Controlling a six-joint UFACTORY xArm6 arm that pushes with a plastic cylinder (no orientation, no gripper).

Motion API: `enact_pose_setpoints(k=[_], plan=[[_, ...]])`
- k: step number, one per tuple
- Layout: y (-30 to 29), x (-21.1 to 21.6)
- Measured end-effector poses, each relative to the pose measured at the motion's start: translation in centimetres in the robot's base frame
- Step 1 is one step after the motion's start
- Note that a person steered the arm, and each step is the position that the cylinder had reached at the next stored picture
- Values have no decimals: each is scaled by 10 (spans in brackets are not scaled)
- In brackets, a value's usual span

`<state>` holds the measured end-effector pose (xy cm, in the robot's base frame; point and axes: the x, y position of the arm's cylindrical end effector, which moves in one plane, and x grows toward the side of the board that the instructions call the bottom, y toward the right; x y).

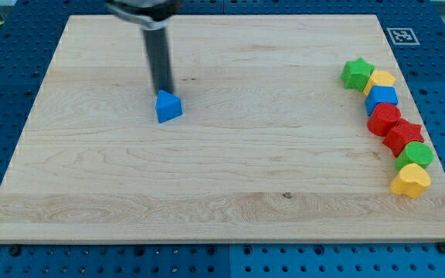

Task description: Move the blue triangle above to the green star

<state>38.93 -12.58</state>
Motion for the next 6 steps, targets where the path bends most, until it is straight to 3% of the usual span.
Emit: enact_pose_setpoints(k=[1,2,3,4,6], plan=[[-45,19],[-24,66],[51,43],[76,-22],[12,-2]])
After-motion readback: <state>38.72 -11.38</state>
